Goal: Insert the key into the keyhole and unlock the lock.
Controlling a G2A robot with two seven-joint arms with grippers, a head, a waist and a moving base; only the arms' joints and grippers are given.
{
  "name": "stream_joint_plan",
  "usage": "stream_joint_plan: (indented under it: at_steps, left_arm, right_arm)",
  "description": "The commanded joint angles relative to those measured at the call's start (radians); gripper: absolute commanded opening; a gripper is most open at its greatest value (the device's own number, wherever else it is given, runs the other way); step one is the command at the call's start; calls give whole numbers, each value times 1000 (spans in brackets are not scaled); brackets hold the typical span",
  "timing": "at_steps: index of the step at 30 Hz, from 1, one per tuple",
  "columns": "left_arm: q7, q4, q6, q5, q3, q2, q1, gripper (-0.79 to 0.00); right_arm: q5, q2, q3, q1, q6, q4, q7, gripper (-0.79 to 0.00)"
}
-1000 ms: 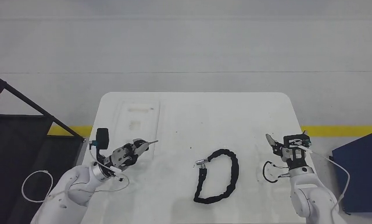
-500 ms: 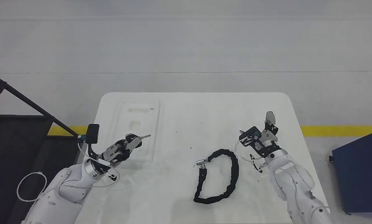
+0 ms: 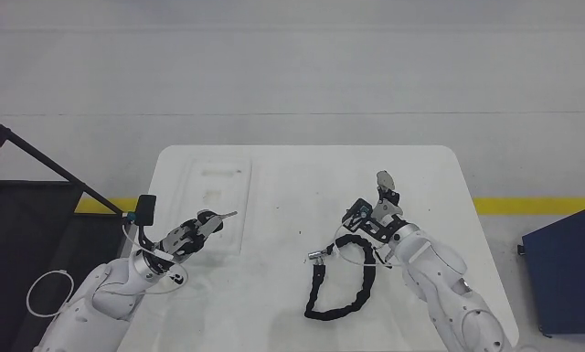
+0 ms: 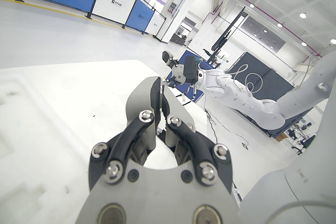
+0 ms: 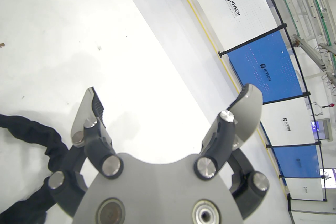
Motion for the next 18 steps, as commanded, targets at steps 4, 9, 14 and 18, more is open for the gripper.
stream_joint_plan:
  at_steps: [4,9,14,18]
  left_arm:
    - [0,0,0,0,0,0,0,-785]
    - [0,0,0,0,0,0,0,-785]
    - [0,0,0,0,0,0,0,-785]
    - [0,0,0,0,0,0,0,-785]
  right_arm:
    - [-66,6,5,12,-46,-20,5,0]
    - [-44,32,77,79,-430,-123,4,0]
    - [170,47,78,219,-746,-81,30,0]
    - [247,88,-109,363,-746,6,122,0]
